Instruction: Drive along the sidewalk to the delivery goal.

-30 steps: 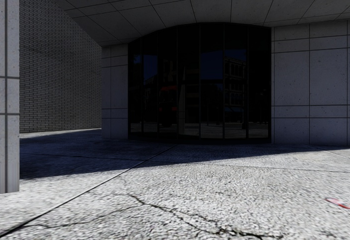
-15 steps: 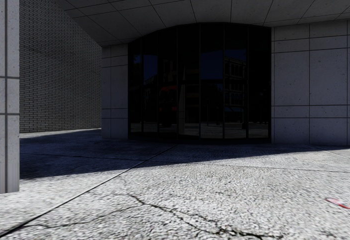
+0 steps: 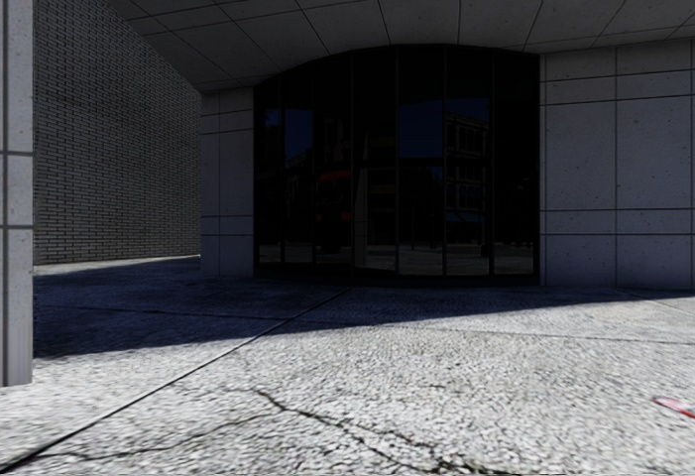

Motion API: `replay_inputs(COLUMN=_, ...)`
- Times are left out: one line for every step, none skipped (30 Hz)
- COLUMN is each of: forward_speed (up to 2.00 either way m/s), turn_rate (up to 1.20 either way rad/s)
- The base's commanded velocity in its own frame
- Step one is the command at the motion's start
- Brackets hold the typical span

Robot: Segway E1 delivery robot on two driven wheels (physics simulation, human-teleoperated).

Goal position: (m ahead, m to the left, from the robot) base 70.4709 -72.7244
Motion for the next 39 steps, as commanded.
replay_inputs(forward_speed=0.31, turn_rate=-0.14)
replay_inputs(forward_speed=0.27, turn_rate=-0.20)
replay_inputs(forward_speed=0.22, turn_rate=-0.23)
replay_inputs(forward_speed=0.20, turn_rate=-0.26)
replay_inputs(forward_speed=0.20, turn_rate=-0.26)
replay_inputs(forward_speed=0.20, turn_rate=-0.29)
replay_inputs(forward_speed=0.19, turn_rate=-0.32)
replay_inputs(forward_speed=0.19, turn_rate=-0.35)
replay_inputs(forward_speed=0.21, turn_rate=-0.40)
replay_inputs(forward_speed=0.28, turn_rate=-0.43)
replay_inputs(forward_speed=0.57, turn_rate=-0.44)
replay_inputs(forward_speed=0.57, turn_rate=-0.44)
replay_inputs(forward_speed=0.72, turn_rate=-0.45)
replay_inputs(forward_speed=0.76, turn_rate=-0.46)
replay_inputs(forward_speed=0.77, turn_rate=-0.46)
replay_inputs(forward_speed=0.78, turn_rate=-0.47)
replay_inputs(forward_speed=0.78, turn_rate=-0.47)
replay_inputs(forward_speed=0.87, turn_rate=-0.47)
replay_inputs(forward_speed=0.93, turn_rate=-0.47)
replay_inputs(forward_speed=1.00, turn_rate=-0.47)
replay_inputs(forward_speed=1.05, turn_rate=-0.47)
replay_inputs(forward_speed=1.08, turn_rate=-0.47)
replay_inputs(forward_speed=1.08, turn_rate=-0.47)
replay_inputs(forward_speed=1.12, turn_rate=-0.47)
replay_inputs(forward_speed=1.16, turn_rate=-0.47)
replay_inputs(forward_speed=1.18, turn_rate=-0.47)
replay_inputs(forward_speed=1.19, turn_rate=-0.47)
replay_inputs(forward_speed=1.19, turn_rate=-0.47)
replay_inputs(forward_speed=1.21, turn_rate=-0.47)
replay_inputs(forward_speed=1.21, turn_rate=-0.47)
replay_inputs(forward_speed=1.22, turn_rate=-0.47)
replay_inputs(forward_speed=1.23, turn_rate=-0.47)
replay_inputs(forward_speed=1.23, turn_rate=-0.47)
replay_inputs(forward_speed=1.24, turn_rate=-0.47)
replay_inputs(forward_speed=1.24, turn_rate=-0.47)
replay_inputs(forward_speed=1.24, turn_rate=-0.47)
replay_inputs(forward_speed=1.24, turn_rate=-0.47)
replay_inputs(forward_speed=1.24, turn_rate=-0.47)
replay_inputs(forward_speed=1.24, turn_rate=-0.47)
